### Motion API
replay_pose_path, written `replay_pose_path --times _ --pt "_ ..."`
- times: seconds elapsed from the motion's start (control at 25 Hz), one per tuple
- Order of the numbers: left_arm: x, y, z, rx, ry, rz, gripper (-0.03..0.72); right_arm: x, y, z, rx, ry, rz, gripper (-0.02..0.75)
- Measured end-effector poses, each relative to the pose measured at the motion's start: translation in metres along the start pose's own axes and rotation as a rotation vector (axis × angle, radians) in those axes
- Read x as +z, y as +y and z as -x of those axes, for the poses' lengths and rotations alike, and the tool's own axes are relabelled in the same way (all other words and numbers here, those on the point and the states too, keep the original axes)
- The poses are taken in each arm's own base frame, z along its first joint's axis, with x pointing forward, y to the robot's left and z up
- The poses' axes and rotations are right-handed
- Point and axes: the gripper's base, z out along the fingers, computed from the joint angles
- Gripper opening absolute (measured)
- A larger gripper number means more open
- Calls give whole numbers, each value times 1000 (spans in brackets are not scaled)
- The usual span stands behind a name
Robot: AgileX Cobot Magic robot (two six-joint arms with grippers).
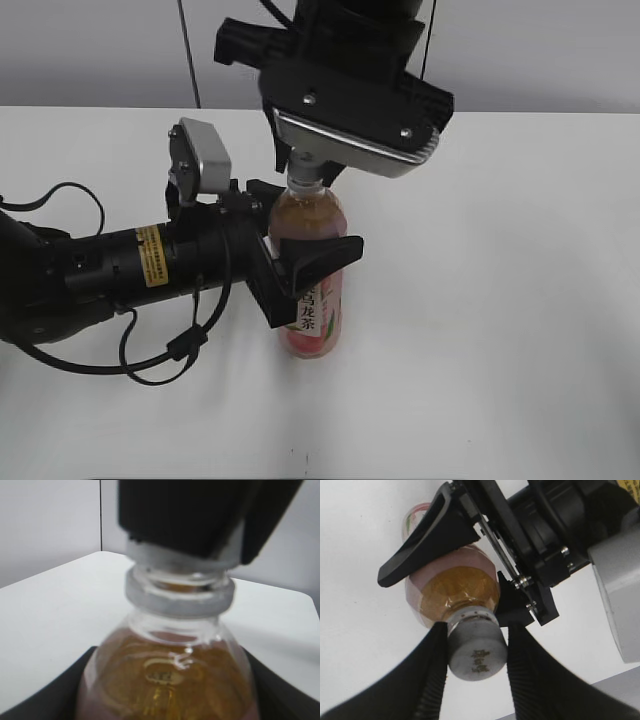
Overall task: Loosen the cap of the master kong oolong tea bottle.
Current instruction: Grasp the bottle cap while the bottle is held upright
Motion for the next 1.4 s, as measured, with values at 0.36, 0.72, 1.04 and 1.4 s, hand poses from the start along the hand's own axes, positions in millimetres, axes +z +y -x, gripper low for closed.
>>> replay_pose_path --times 0.36,0.72,1.04,1.4 --pt "0 0 0 -5 -1 4 457 0 1 -1 -149 14 7 274" --pt "0 1 0 -8 1 5 457 0 1 -1 -288 22 15 274" --pt "0 1 0 -8 0 6 457 -3 0 -1 -369 28 13 273" --pt "0 0 0 0 2 -1 457 -18 3 -1 -388 78 23 271"
